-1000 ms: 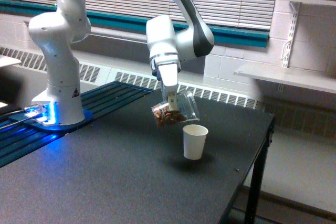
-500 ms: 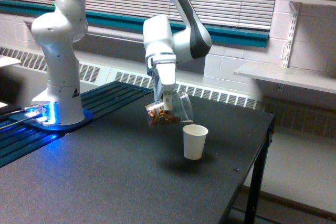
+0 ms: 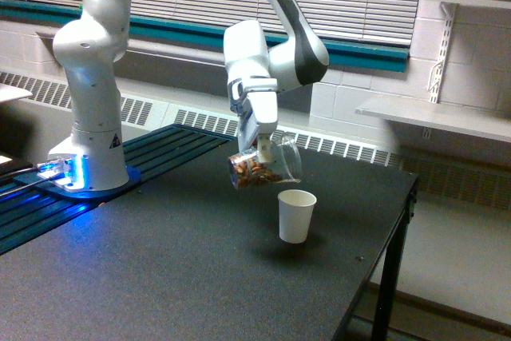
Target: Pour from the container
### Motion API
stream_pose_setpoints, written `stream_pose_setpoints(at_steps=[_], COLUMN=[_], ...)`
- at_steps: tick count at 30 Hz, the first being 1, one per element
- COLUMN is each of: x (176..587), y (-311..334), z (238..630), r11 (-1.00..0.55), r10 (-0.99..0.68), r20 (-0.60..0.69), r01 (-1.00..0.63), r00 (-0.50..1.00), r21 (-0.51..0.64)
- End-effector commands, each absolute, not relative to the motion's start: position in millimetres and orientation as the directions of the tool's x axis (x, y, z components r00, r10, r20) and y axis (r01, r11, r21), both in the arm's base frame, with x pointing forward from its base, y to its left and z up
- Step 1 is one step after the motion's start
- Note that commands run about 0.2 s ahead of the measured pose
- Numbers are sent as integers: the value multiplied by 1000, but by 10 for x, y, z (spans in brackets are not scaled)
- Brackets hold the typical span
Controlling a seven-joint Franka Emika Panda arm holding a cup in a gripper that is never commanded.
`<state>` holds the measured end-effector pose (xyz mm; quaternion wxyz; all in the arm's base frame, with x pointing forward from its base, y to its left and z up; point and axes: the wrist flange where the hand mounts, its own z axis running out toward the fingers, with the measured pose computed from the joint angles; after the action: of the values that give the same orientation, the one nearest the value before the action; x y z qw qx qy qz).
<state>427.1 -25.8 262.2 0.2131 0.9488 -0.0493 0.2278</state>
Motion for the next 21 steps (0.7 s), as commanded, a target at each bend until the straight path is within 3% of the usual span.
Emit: stream_pose_setpoints(at_steps=[1,21], x=[4325,4327], y=[-143,-199], z=[2739,2757], r11=[-866,-827], r10=[93,153], r20=[425,360], r01=[-137,-80], r00=[901,920], r21=[481,556])
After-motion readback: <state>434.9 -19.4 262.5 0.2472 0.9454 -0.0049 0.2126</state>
